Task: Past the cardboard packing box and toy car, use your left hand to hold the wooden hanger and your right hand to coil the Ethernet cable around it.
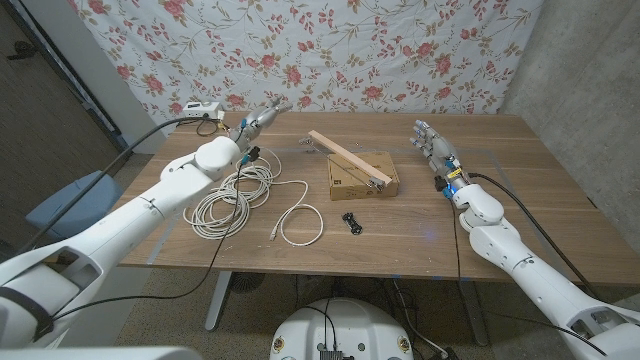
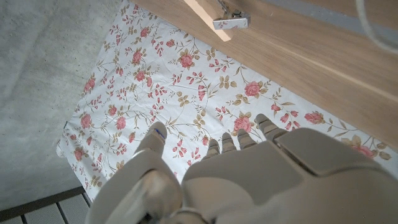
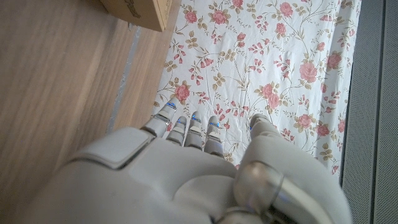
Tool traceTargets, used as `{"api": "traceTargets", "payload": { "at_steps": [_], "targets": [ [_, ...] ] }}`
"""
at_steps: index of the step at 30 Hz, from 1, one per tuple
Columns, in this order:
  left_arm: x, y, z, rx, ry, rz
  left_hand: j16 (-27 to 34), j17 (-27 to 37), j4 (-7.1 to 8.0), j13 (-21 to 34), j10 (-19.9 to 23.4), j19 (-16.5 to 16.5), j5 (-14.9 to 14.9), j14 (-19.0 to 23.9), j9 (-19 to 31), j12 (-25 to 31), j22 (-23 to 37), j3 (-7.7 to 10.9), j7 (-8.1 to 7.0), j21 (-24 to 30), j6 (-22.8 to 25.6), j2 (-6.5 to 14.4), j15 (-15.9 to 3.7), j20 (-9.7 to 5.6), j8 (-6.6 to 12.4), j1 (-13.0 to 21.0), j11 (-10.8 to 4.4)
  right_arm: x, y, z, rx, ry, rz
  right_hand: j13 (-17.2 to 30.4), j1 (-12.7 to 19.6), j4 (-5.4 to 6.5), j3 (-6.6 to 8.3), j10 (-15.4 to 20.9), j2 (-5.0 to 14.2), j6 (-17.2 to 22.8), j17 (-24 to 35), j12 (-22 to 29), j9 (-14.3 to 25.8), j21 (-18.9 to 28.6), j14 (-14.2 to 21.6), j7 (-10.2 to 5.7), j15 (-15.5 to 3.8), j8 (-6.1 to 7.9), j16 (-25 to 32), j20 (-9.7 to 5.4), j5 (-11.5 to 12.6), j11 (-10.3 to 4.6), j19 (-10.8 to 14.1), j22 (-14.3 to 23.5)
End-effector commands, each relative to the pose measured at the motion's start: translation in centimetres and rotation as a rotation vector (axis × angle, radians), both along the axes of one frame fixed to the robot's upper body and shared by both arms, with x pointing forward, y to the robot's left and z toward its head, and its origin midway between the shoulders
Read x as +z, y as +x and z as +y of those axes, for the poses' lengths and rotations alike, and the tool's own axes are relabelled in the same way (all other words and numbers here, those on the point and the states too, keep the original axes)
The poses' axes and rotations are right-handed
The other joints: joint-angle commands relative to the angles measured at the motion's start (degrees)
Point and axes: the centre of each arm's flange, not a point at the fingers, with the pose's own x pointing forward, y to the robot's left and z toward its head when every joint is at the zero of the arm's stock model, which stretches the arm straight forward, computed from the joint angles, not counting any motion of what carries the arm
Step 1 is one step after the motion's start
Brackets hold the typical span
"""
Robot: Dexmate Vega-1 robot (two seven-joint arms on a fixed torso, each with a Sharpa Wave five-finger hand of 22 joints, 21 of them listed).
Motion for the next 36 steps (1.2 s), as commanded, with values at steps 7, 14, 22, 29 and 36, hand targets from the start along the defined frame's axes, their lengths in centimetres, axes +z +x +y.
{"api": "traceTargets", "payload": {
  "at_steps": [7, 14, 22, 29, 36],
  "targets": [
    [6.9, -1.1, -3.5, 0.093, 0.362, -0.048, 0.58, 0.13, -1.77, 0.19, 1.36, 1.10, -0.12, 1.67, 0.08, 0.64, 0.10, 0.32, 0.26, 0.46, 1.77, -0.38, -0.33, 0.34, 0.66, 2.22, -0.28, -0.9, -1.3, -1.0, -0.003, 0.019, -0.042, 0.25, -0.03, -0.32, 0.08, 0.74, -0.35, 0.78, -0.02, 0.58, 0.07, 0.27, 0.59, 0.10, 0.13, 0.33, 0.37, 0.24, 0.16, 0.13, 0.69, 0.23],
    [9.2, -1.6, -5.4, 0.176, 0.517, -0.074, 1.41, 0.29, -3.90, 0.32, 4.74, 2.64, -0.38, 6.33, 0.17, 1.44, 0.13, -0.18, -0.72, 0.67, 5.26, -2.32, -0.01, 1.76, 1.10, 4.15, -1.16, -1.4, -1.5, -1.3, -0.003, 0.031, -0.051, 0.26, -0.13, -0.38, 0.09, 0.96, -0.37, 0.85, -0.08, 0.62, 0.07, 0.29, 0.64, 0.10, 0.16, 0.35, 0.37, 0.25, 0.15, 0.01, 0.79, 0.23],
    [11.4, -2.0, -7.5, 0.250, 0.720, -0.067, 1.38, 0.41, -4.92, 0.42, 7.76, 4.08, -0.20, 8.23, 0.28, 2.19, 0.09, 0.08, -0.35, 0.87, 9.03, -2.81, -0.01, 2.71, 1.86, 6.57, -1.15, -1.8, -1.7, -1.4, -0.001, 0.042, -0.056, 0.26, -0.31, -0.43, 0.09, 1.02, -0.40, 0.93, -0.14, 0.57, 0.07, 0.29, 0.85, 0.10, 0.13, 0.35, 0.42, 0.26, 0.14, 0.00, 0.86, 0.22],
    [12.8, -2.2, -9.1, 0.303, 0.870, -0.087, 1.17, 0.43, -5.75, 0.50, 11.50, 5.77, 0.01, 9.48, 0.31, 2.99, -0.05, 0.72, -1.29, 0.96, 12.79, -3.83, -0.55, 2.94, 2.62, 11.27, -1.49, -2.0, -1.9, -1.5, -0.002, 0.047, -0.058, 0.27, -0.42, -0.50, 0.10, 1.03, -0.42, 0.96, -0.19, 0.51, 0.08, 0.29, 0.90, 0.08, 0.19, 0.34, 0.42, 0.26, 0.13, 0.03, 0.89, 0.22],
    [13.8, -1.8, -10.4, 0.318, 1.000, -0.061, 1.10, 0.41, -5.85, 0.52, 12.33, 7.30, 0.21, 10.20, 0.31, 2.95, -0.12, 0.94, -1.81, 1.24, 14.80, -4.47, -0.82, 2.86, 3.00, 13.76, -1.94, -2.2, -2.1, -1.7, -0.008, 0.051, -0.059, 0.27, -0.52, -0.55, 0.13, 1.16, -0.40, 1.00, -0.23, 0.52, 0.08, 0.28, 0.97, 0.07, 0.24, 0.34, 0.42, 0.26, 0.13, 0.06, 0.93, 0.22]
  ]
}}
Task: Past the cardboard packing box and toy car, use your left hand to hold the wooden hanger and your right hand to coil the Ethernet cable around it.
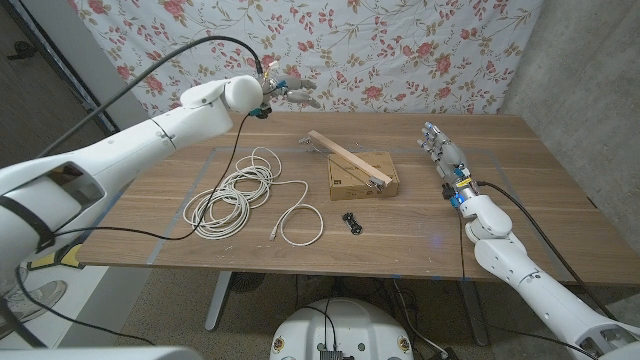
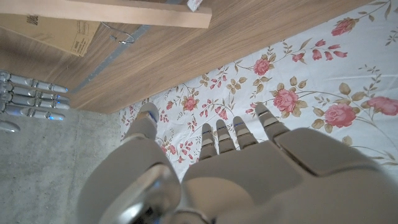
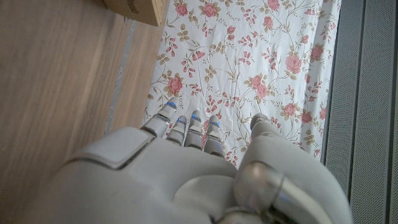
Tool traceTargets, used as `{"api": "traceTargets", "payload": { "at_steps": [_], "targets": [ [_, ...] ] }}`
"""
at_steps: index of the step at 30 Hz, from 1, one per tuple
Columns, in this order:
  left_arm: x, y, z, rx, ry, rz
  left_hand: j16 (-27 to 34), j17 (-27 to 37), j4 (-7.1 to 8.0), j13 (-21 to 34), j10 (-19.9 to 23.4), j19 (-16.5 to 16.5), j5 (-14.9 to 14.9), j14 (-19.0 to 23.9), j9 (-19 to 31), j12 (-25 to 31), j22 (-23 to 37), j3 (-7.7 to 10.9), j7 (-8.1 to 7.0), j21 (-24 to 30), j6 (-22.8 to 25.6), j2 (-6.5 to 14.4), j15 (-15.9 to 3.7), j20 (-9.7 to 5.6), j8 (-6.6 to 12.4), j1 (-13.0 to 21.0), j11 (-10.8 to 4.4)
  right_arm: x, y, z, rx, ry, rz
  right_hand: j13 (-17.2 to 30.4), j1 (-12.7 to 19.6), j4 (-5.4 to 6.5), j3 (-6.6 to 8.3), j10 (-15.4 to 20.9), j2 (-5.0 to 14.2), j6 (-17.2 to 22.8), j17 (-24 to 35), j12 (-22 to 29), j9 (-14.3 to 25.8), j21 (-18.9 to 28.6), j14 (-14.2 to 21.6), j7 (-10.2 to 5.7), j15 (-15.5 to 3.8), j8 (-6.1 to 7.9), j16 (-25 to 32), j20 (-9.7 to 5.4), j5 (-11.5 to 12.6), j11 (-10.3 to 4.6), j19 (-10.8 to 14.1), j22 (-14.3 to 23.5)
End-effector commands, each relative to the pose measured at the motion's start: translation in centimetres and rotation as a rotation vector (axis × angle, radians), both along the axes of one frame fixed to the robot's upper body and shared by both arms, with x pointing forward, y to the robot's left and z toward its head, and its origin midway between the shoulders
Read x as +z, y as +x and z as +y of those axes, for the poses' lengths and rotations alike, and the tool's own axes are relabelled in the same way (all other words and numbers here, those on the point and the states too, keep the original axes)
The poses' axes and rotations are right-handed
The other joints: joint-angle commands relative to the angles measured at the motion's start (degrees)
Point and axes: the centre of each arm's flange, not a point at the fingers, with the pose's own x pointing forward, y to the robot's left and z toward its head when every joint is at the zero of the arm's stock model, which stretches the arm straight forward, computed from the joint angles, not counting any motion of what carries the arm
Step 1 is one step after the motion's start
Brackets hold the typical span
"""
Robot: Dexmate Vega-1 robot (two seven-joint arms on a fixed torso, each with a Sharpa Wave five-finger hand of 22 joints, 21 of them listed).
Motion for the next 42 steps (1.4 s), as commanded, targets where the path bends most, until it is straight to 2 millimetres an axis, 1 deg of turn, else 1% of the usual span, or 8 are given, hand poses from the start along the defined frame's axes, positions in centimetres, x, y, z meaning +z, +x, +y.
{"api": "traceTargets", "payload": {
  "at_steps": [1, 4, 5, 8, 20, 31, 35, 42],
  "targets": [
    [7.3, -1.5, -7.1, 0.025, 0.336, -0.056, -0.34, 0.26, -0.20, 0.23, 0.73, 1.03, 0.51, 0.64, 0.31, 0.23, 0.15, 0.30, -0.37, 0.55, 1.55, -0.40, -0.49, -0.04, 0.69, 1.85, -0.19, 0.0, -0.7, -0.4, -0.001, 0.017, -0.032, 0.29, -0.24, -0.23, 0.12, 0.69, -0.10, 0.54, 0.03, 0.08, 0.09, 0.29, 0.44, -0.08, 0.14, 0.36, 0.20, -0.04, 0.13, -0.02, 0.63, 0.22],
    [7.6, -1.1, -7.8, 0.046, 0.389, -0.027, -0.44, 0.25, -0.21, 0.24, 1.05, 1.41, 0.61, 0.63, 0.31, 0.23, 0.13, 0.23, -0.55, 0.59, 1.93, -0.87, -0.64, -0.04, 0.70, 2.58, -0.14, -0.1, -0.6, -0.5, -0.001, 0.020, -0.031, 0.29, -0.29, -0.26, 0.14, 0.77, -0.09, 0.59, 0.01, 0.08, 0.09, 0.28, 0.54, -0.06, 0.19, 0.37, 0.23, 0.01, 0.13, 0.15, 0.65, 0.22],
    [7.7, -1.0, -8.0, 0.051, 0.405, -0.016, -0.35, 0.25, -0.21, 0.24, 1.48, 1.54, 0.68, 1.00, 0.31, 0.32, 0.11, 0.17, -0.68, 0.57, 2.26, -1.18, -0.80, -0.10, 0.74, 3.04, -0.47, -0.1, -0.6, -0.5, 0.000, 0.020, -0.031, 0.29, -0.30, -0.28, 0.15, 0.80, -0.09, 0.61, 0.00, 0.09, 0.09, 0.28, 0.57, -0.06, 0.22, 0.37, 0.24, 0.01, 0.13, 0.15, 0.65, 0.22],
    [7.6, -0.5, -8.7, 0.071, 0.454, -0.001, -0.38, 0.22, -0.11, 0.24, 2.88, 2.36, 0.93, 1.54, 0.32, 0.56, 0.09, 0.07, -0.67, 0.63, 3.84, -1.96, -0.93, -0.12, 0.99, 4.78, -0.70, -0.1, -0.6, -0.5, 0.000, 0.019, -0.032, 0.29, -0.32, -0.31, 0.17, 0.81, -0.08, 0.69, -0.02, 0.07, 0.09, 0.29, 0.60, -0.09, 0.27, 0.40, 0.23, 0.04, 0.13, 0.15, 0.69, 0.22],
    [7.2, 1.1, -10.5, 0.083, 0.559, 0.072, -0.47, 0.21, 0.19, 0.23, 3.30, 2.67, 1.13, 1.96, 0.32, 0.35, 0.08, -0.34, -1.17, 0.45, 5.26, -3.01, -1.02, -0.16, 0.97, 6.18, -0.54, -0.1, -0.6, -0.5, -0.007, 0.026, -0.030, 0.30, -0.46, -0.40, 0.24, 1.04, -0.03, 0.84, -0.07, 0.08, 0.10, 0.29, 0.79, -0.02, 0.39, 0.42, 0.27, 0.14, 0.12, 0.18, 0.76, 0.22],
    [5.6, 2.7, -11.8, 0.076, 0.645, 0.105, -0.61, 0.21, 0.25, 0.23, 3.34, 3.12, 1.40, 2.06, 0.32, 0.07, 0.09, -0.42, -1.22, 0.40, 5.24, -3.32, -0.94, -0.16, 0.53, 7.62, -0.95, -0.3, -0.7, -0.6, -0.016, 0.032, -0.025, 0.30, -0.59, -0.49, 0.30, 1.07, 0.00, 0.90, -0.12, 0.02, 0.10, 0.28, 0.94, -0.03, 0.38, 0.40, 0.28, 0.21, 0.11, 0.26, 0.81, 0.22],
    [5.2, 3.2, -12.2, 0.072, 0.664, 0.111, -0.63, 0.21, 0.26, 0.23, 3.65, 3.25, 1.50, 2.17, 0.33, 0.07, 0.09, -0.33, -1.15, 0.35, 5.20, -3.21, -0.87, -0.16, 0.34, 8.45, -1.55, -0.4, -0.7, -0.6, -0.019, 0.033, -0.024, 0.30, -0.63, -0.52, 0.32, 1.15, 0.01, 0.91, -0.13, 0.03, 0.10, 0.28, 0.96, -0.03, 0.48, 0.39, 0.28, 0.23, 0.10, 0.29, 0.83, 0.22],
    [4.5, 3.9, -12.8, 0.070, 0.709, 0.111, -0.67, 0.21, 0.24, 0.23, 4.26, 3.56, 1.65, 2.34, 0.35, 0.07, 0.09, -0.14, -1.27, 0.30, 5.44, -2.96, -0.87, -0.25, 0.15, 9.97, -1.93, -0.4, -0.7, -0.5, -0.022, 0.037, -0.020, 0.30, -0.72, -0.55, 0.35, 1.16, 0.03, 0.91, -0.14, 0.00, 0.10, 0.28, 0.99, -0.07, 0.42, 0.37, 0.27, 0.27, 0.10, 0.22, 0.88, 0.22]
  ]
}}
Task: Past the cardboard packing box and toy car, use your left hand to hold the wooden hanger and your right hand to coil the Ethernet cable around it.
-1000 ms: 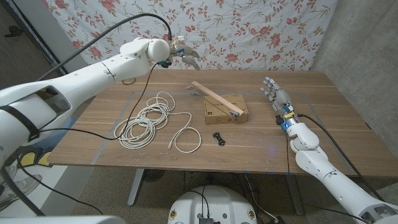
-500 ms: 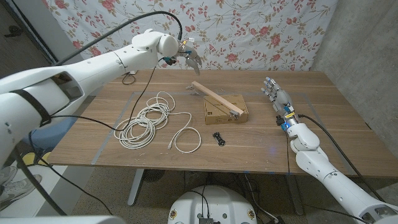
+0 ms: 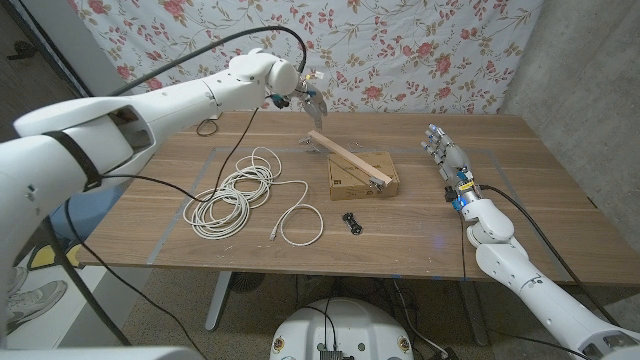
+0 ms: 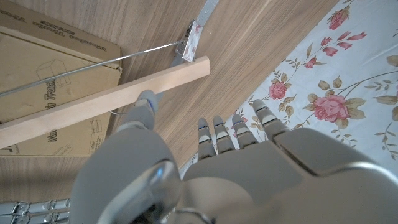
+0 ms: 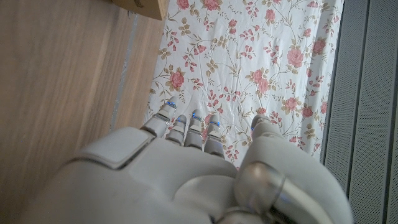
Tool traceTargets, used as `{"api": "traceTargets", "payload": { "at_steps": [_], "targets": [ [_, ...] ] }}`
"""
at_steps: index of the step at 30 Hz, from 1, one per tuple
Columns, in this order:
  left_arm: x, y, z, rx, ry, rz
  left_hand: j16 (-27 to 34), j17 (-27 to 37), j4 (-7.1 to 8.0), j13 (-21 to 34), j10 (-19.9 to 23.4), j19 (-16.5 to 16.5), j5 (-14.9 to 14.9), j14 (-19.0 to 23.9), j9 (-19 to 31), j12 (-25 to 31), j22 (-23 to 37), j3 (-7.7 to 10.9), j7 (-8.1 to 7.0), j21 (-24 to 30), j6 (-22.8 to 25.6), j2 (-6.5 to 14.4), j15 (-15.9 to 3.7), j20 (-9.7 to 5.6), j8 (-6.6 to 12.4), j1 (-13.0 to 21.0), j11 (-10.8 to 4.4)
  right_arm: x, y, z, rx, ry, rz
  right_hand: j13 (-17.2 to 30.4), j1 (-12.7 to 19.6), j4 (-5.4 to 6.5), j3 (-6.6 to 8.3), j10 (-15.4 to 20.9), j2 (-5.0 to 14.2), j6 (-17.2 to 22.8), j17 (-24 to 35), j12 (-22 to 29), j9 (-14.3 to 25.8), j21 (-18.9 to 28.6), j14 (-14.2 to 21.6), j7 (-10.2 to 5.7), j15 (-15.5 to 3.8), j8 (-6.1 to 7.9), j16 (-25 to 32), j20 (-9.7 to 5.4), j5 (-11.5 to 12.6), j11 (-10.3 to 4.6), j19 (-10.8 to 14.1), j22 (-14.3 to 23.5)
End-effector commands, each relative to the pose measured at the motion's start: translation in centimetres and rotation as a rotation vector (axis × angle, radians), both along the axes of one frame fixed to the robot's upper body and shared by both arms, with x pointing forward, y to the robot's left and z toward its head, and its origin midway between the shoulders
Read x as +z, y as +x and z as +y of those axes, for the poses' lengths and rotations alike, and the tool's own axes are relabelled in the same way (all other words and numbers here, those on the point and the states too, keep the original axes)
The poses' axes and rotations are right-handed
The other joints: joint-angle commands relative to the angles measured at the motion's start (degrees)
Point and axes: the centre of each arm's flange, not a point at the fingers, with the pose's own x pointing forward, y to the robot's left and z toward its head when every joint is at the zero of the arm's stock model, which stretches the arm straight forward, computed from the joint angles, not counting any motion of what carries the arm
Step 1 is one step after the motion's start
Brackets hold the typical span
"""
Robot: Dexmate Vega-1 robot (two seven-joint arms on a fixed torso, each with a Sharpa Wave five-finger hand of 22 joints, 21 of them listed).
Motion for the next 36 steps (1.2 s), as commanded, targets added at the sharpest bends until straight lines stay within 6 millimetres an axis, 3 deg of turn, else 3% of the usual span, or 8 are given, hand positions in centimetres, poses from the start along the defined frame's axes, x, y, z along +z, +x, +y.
{"api": "traceTargets", "payload": {
  "at_steps": [1, 12, 14, 22, 36],
  "targets": [
    [-1.2, 1.5, -1.2, 0.003, 0.083, 0.018, -0.13, 0.22, -0.02, 0.25, 0.60, 0.60, 0.34, 0.67, 0.08, -0.16, 0.07, 0.13, 0.04, -0.15, 0.12, -0.05, 0.19, -0.07, -0.24, 1.53, -0.30, -0.2, 0.1, 0.1, -0.008, 0.006, 0.007, 0.31, -0.03, -0.15, 0.13, 0.38, 0.28, 0.39, 0.13, 0.02, 0.11, 0.28, 0.39, -0.17, -0.18, 0.15, 0.28, -0.03, 0.10, -0.01, 0.58, 0.22],
    [-2.4, 2.9, -2.6, -0.010, 0.143, 0.046, -0.31, 0.22, 0.03, 0.27, 0.45, 0.96, 0.48, 0.63, 0.12, -0.64, 0.08, 0.13, 0.35, -0.33, -1.48, -0.02, 0.18, -0.32, -1.28, 4.00, -0.45, -0.4, 0.2, 0.0, -0.015, 0.011, 0.016, 0.32, -0.15, -0.23, 0.18, 0.39, 0.29, 0.44, 0.10, -0.04, 0.11, 0.26, 0.42, -0.22, -0.12, 0.15, 0.25, -0.01, 0.09, 0.11, 0.59, 0.22],
    [-2.6, 3.1, -2.8, -0.013, 0.150, 0.054, -0.33, 0.22, 0.06, 0.28, 0.74, 1.04, 0.49, 0.65, 0.13, -0.65, 0.08, 0.11, -0.16, -0.38, -1.49, 0.01, 0.15, -0.36, -1.37, 4.64, -1.17, -0.5, 0.1, -0.1, -0.019, 0.013, 0.016, 0.32, -0.16, -0.25, 0.19, 0.35, 0.29, 0.47, 0.09, -0.07, 0.11, 0.26, 0.41, -0.17, -0.11, 0.15, 0.24, -0.01, 0.09, 0.15, 0.59, 0.22],
    [-3.5, 4.1, -3.8, -0.026, 0.205, 0.053, -0.33, 0.22, 0.13, 0.29, 1.05, 1.32, 0.49, 0.77, 0.15, -0.74, 0.09, 0.04, -0.82, -0.43, -1.09, 0.10, 0.17, -0.44, -1.40, 5.85, -1.24, -0.7, -0.1, -0.2, -0.025, 0.019, 0.017, 0.32, -0.23, -0.30, 0.23, 0.46, 0.31, 0.47, 0.08, -0.06, 0.11, 0.24, 0.42, -0.23, -0.09, 0.13, 0.23, 0.00, 0.08, 0.18, 0.59, 0.22],
    [-5.1, 5.6, -4.9, -0.047, 0.228, 0.087, -0.19, 0.20, 0.37, 0.31, 1.27, 1.97, 0.43, 1.44, 0.18, -1.00, 0.10, -0.24, -0.03, -0.45, -1.10, 0.28, -0.82, -0.42, -1.72, 7.49, -0.85, -0.4, 0.2, -0.4, -0.033, 0.022, 0.021, 0.32, -0.37, -0.43, 0.31, 0.48, 0.33, 0.53, 0.05, -0.13, 0.11, 0.22, 0.45, -0.21, -0.07, 0.13, 0.20, 0.07, 0.09, 0.21, 0.60, 0.22]
  ]
}}
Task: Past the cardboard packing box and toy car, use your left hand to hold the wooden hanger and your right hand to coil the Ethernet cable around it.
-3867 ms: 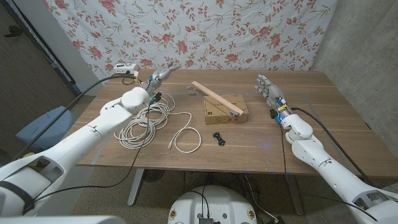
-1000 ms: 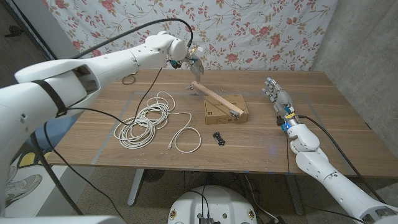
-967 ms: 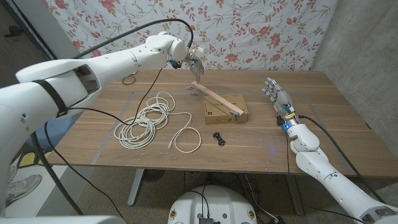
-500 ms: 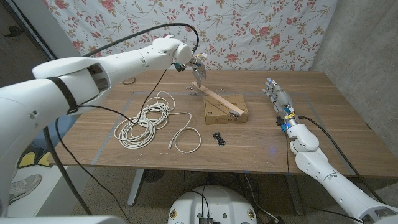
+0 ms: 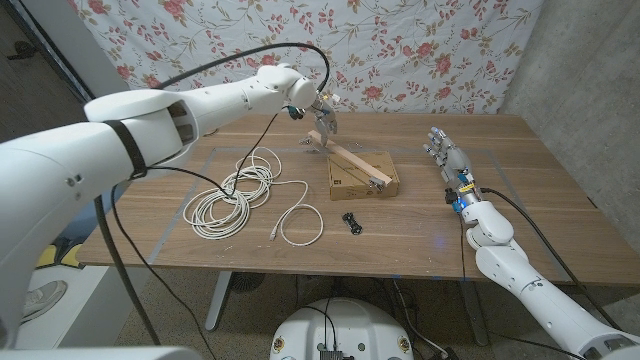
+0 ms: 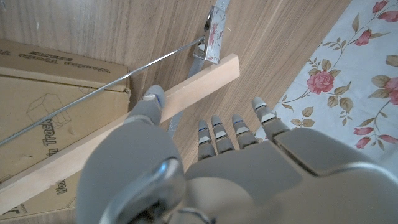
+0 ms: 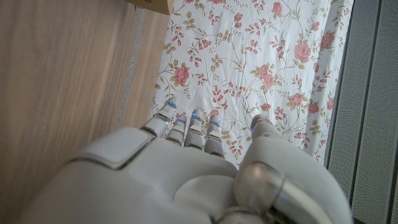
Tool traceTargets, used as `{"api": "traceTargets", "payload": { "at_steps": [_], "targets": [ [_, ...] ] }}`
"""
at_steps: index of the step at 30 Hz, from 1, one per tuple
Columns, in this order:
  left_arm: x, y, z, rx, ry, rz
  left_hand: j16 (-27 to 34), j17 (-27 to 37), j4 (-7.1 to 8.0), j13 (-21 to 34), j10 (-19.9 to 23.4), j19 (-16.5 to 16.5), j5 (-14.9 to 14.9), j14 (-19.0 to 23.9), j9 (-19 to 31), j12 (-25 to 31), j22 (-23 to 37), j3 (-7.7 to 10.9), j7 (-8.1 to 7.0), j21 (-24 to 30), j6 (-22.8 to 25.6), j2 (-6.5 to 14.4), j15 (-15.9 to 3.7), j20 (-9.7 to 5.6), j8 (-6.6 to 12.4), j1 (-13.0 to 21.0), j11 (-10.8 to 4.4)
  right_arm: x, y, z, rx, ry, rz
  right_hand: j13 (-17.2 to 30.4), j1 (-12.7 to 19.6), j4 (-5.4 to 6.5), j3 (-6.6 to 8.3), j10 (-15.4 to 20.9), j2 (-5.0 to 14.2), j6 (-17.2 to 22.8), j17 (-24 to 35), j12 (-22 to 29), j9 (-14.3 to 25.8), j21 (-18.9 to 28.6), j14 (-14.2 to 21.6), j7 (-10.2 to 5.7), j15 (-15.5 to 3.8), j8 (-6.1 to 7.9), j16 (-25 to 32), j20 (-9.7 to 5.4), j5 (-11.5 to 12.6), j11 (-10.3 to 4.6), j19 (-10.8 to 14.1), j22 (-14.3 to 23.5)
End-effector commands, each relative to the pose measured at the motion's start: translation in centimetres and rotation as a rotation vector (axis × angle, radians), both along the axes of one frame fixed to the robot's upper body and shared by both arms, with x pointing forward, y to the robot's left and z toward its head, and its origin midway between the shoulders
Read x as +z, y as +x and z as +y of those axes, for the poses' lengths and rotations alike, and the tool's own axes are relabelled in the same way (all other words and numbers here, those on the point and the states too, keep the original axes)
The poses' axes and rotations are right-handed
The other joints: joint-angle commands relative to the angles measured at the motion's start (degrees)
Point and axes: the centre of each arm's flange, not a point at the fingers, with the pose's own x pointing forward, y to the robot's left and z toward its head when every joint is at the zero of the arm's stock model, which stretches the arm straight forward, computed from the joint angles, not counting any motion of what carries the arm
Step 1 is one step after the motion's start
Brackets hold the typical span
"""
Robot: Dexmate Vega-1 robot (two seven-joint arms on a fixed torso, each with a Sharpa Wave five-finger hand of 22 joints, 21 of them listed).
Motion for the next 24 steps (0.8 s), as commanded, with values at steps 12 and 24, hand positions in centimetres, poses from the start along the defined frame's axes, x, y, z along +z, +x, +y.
{"api": "traceTargets", "payload": {
  "at_steps": [12, 24],
  "targets": [
    [-2.3, 2.5, -1.9, -0.026, -0.012, 0.040, 0.25, 0.16, 0.50, 0.34, 1.00, -2.67, -0.01, 1.86, 0.24, -0.29, 0.13, -0.75, 0.38, -1.74, 0.24, 0.30, -2.46, 0.42, -0.65, 2.65, 0.16, 0.7, 0.7, -0.4, -0.014, -0.007, 0.006, 0.33, -0.28, -0.41, 0.25, 0.49, 0.10, 0.57, 0.01, -0.20, 0.12, 0.21, 0.25, -0.25, 0.24, 0.11, 0.19, 0.00, 0.08, 0.61, 0.66, 0.23],
    [-4.1, 3.6, -3.0, 0.017, -0.083, -0.049, 0.85, 0.11, 0.71, 0.38, 3.20, 2.96, -0.11, 5.21, 0.28, -0.12, 0.19, -1.69, 0.84, 0.00, 1.35, 1.26, -3.57, -1.83, -0.74, 5.12, 0.32, 0.8, 0.7, -0.8, -0.030, -0.013, 0.016, 0.34, -0.43, -0.53, 0.31, 0.68, 0.10, 0.80, -0.01, -0.18, 0.12, 0.24, 0.53, -0.36, 0.25, 0.17, 0.26, 0.06, 0.08, 0.51, 0.82, 0.23]
  ]
}}
